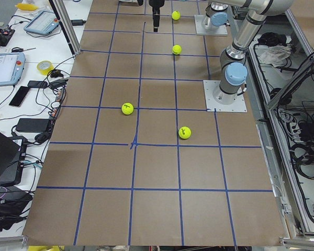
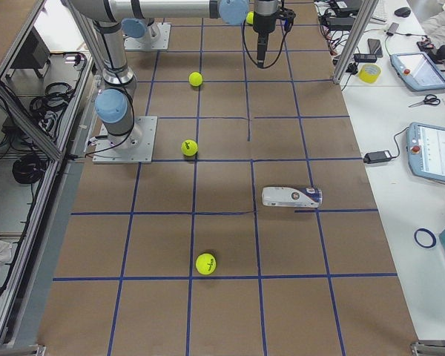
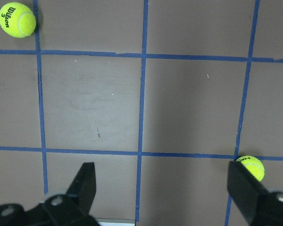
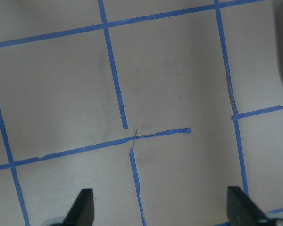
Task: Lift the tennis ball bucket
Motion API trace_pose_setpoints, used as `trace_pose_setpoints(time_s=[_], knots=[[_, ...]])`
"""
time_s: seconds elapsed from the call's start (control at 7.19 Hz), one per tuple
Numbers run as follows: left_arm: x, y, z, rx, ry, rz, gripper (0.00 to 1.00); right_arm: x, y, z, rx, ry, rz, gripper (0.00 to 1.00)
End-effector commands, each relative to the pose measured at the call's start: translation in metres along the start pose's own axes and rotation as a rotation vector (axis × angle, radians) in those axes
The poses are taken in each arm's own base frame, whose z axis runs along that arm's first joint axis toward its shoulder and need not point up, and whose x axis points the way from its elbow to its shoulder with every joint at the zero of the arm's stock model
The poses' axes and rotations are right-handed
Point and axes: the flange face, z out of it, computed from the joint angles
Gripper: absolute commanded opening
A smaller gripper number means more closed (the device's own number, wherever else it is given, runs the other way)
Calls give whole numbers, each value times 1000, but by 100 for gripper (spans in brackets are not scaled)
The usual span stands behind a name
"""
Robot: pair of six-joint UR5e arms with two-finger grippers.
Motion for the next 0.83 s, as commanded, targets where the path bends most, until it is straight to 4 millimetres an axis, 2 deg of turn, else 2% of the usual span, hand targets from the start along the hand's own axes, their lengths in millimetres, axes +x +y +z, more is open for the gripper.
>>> trace_pose_setpoints(time_s=[0.0,0.14,0.28,0.56,0.7], knots=[[0,0,0,0,0,0,100,36,-41,33,0,-7,63,100],[0,0,0,0,0,0,100,48,-65,58,31,16,33,100],[0,0,0,0,0,0,100,77,-84,75,38,24,54,100],[0,0,0,-2,0,0,100,122,-109,100,59,42,0,100],[0,0,0,-2,0,0,100,135,-123,114,78,67,-16,100]])
